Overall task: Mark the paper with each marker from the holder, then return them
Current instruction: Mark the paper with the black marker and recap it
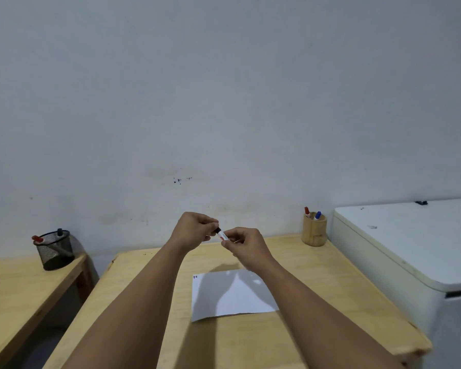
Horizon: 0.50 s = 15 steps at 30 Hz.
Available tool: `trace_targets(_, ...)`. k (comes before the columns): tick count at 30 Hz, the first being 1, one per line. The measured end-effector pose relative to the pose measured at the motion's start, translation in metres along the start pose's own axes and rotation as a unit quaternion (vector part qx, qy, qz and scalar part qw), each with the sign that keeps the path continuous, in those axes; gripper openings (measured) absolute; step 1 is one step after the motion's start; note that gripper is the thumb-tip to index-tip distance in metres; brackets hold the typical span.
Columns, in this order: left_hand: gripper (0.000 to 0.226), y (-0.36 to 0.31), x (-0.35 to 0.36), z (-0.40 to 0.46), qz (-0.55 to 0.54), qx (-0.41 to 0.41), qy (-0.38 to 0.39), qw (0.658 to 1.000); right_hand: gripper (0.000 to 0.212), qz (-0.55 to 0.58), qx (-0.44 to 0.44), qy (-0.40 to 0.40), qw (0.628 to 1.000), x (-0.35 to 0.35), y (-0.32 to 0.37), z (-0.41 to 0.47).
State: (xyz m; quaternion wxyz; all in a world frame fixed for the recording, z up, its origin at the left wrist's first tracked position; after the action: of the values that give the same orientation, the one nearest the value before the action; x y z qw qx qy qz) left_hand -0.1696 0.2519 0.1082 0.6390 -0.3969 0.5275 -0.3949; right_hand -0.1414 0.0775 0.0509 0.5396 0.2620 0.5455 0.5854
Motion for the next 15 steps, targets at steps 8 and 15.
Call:
trace_targets(8,0.042,-0.013,0.066,0.009,0.031,-0.052,0.137,0.989,0.008,-0.031,0.04,-0.069,0.996,-0.05,-0.036,-0.015)
trace_targets(15,0.068,-0.022,0.15,0.061,0.083,0.024,0.104,0.991,0.013,-0.08,0.044,-0.247,0.965,-0.174,-0.03,0.009)
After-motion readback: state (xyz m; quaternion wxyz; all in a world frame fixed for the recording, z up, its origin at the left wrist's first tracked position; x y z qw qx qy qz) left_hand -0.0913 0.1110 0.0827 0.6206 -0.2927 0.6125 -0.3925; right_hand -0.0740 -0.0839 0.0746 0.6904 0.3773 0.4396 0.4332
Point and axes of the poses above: each hand's wrist, its own z-axis towards the middle knuckle, its own x-axis out of the palm, y = z × x, the point moved 3 cm from there along z, towards the middle knuckle, and after that the axes turned 5 degrees about y, right-handed, at the moved point
